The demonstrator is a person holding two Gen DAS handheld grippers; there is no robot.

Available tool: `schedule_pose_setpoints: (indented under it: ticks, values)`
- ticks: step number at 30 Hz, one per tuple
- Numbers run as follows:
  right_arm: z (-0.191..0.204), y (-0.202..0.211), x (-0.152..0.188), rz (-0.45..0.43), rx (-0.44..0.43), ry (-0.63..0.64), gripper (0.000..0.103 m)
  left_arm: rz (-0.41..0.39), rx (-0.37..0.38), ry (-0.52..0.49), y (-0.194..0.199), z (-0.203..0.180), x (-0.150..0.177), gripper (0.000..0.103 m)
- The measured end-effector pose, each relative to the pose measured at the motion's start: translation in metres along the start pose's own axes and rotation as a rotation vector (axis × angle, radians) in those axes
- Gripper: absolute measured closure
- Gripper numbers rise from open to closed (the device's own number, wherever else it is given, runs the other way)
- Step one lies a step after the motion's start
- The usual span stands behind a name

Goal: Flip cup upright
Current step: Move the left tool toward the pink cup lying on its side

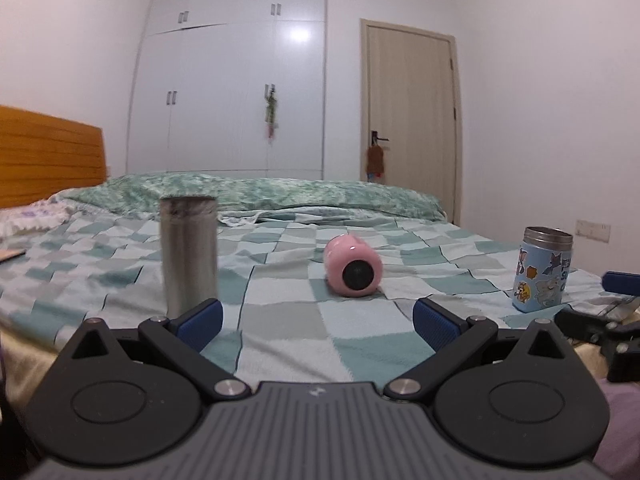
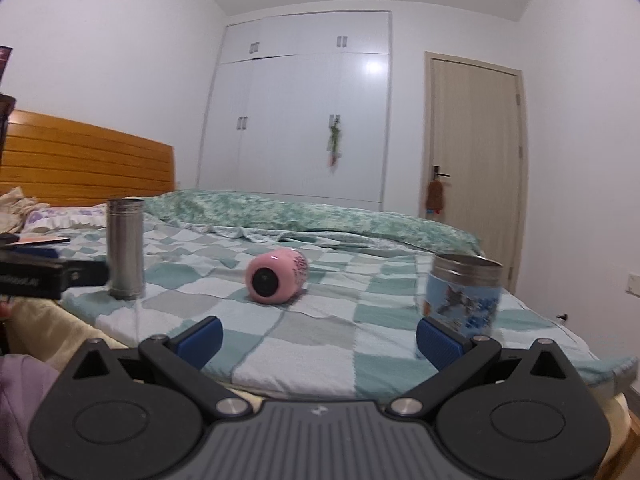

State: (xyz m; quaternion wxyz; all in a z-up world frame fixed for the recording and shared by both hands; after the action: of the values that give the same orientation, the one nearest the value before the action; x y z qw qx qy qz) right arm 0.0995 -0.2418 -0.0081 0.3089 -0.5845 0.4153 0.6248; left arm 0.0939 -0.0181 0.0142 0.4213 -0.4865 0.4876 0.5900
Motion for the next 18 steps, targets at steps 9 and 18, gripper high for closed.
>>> schedule_pose_setpoints:
  ticks: [9, 18]
  values:
    - [-0.022, -0.066, -0.031, 0.072, -0.062, -0.002, 0.000, 0.112, 0.017, -0.081, -0.068, -0.021, -0.057, 0.000]
    - [-0.063, -0.149, -0.047, 0.175, -0.050, -0.044, 0.000, 0.278, -0.004, -0.167, -0.156, -0.058, -0.088, 0.000]
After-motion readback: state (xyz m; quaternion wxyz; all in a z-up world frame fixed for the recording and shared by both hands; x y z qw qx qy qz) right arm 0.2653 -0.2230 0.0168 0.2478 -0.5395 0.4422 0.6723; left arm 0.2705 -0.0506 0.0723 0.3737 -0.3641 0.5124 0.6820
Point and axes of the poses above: each gripper's, at about its wrist camera, not at the fingertips, and y roughly against the way its jaws point, z to its left, x to its underside, the point moved 7 cm from there along -y, roughly the way its jaws point, and after that the axes turned 14 degrees about -x, right-handed, at the moved point
